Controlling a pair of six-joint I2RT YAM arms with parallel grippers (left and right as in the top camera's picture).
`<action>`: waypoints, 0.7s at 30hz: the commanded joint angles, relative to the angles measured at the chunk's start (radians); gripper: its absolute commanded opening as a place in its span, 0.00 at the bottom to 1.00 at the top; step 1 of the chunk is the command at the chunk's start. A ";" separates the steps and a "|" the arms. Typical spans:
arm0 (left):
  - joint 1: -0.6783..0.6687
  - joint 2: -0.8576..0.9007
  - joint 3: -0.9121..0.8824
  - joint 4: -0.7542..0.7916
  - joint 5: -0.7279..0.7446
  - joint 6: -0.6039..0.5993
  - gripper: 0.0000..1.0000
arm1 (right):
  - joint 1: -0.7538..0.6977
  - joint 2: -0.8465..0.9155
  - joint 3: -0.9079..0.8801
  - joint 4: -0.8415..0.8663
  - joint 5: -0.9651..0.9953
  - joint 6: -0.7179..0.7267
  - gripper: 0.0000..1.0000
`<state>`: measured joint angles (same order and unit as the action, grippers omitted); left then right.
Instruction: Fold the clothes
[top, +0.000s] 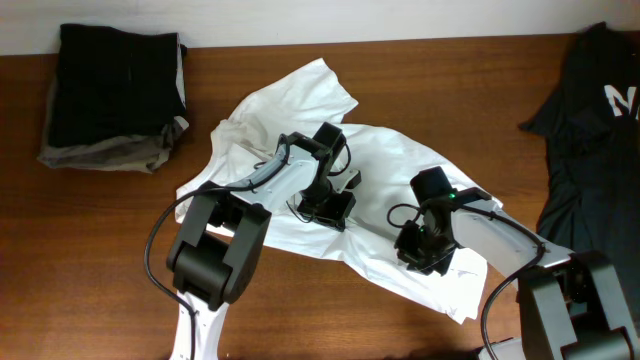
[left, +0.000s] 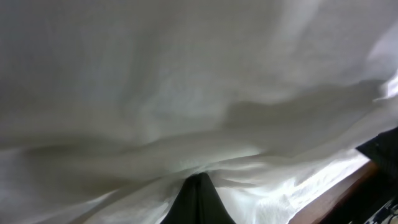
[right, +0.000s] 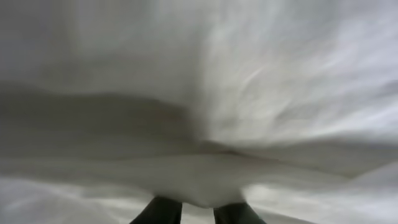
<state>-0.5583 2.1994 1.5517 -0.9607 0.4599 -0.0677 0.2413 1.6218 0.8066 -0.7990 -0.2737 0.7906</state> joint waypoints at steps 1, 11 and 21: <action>0.008 0.006 0.048 -0.064 -0.166 0.010 0.00 | -0.033 0.000 0.015 -0.067 0.079 0.000 0.15; 0.162 -0.141 0.160 -0.278 -0.330 0.008 0.00 | -0.032 -0.100 0.056 -0.286 0.155 -0.015 0.15; 0.425 -0.137 -0.076 -0.062 -0.307 -0.017 0.01 | -0.032 -0.082 -0.115 -0.138 0.150 0.028 0.23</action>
<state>-0.1734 2.0716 1.5146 -1.0409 0.1360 -0.0750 0.2066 1.5314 0.7147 -0.9398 -0.1387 0.7834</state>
